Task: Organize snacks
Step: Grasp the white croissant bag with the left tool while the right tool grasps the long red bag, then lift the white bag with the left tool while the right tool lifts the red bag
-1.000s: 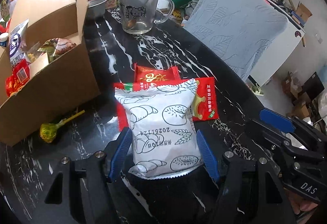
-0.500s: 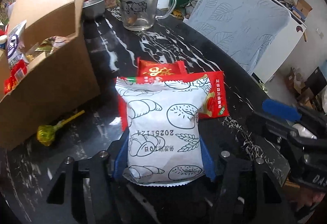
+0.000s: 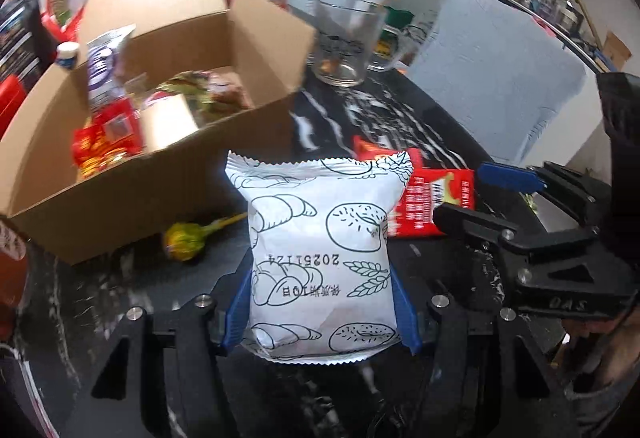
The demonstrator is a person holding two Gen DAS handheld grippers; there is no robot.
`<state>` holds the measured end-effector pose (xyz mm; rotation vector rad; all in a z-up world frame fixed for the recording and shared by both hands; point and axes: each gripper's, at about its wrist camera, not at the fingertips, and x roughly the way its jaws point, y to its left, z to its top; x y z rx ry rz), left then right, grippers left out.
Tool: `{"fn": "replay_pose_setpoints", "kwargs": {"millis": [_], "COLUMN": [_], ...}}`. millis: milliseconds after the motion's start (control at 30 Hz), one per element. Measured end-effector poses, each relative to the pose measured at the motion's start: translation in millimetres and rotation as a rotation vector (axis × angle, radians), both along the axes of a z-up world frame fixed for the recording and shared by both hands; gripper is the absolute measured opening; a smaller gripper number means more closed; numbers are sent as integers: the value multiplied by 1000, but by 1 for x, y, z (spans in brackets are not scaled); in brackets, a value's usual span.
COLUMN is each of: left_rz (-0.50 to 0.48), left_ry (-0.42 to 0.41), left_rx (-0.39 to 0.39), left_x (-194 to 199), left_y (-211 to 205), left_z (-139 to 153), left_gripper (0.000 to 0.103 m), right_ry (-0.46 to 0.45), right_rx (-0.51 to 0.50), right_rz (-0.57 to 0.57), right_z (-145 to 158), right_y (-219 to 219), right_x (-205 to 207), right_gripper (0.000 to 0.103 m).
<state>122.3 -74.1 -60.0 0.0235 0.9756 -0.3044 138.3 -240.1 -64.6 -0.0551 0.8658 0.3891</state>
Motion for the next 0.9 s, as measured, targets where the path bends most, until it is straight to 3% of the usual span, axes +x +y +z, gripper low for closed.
{"fn": "replay_pose_setpoints", "kwargs": {"millis": [167, 300, 400, 633, 900], "left_rz": [55, 77, 84, 85, 84], "left_ry": [3, 12, 13, 10, 2], "left_rx": [-7, -8, -9, -13, -24], "left_x": [-1, -3, -5, -19, -33], "left_y": [18, 29, 34, 39, 46], "left_z": [-2, -5, -5, -3, -2], "left_gripper": [59, 59, 59, 59, 59], "right_ry": [34, 86, 136, 141, 159], "right_rx": [16, -39, -62, -142, -128], "right_rz": [55, 98, 136, 196, 155], "right_z": [-12, -24, -32, -34, -32], "right_y": [7, 14, 19, 27, 29], "right_x": [21, 24, 16, -19, -32], "right_gripper": [77, 77, 77, 82, 82]}}
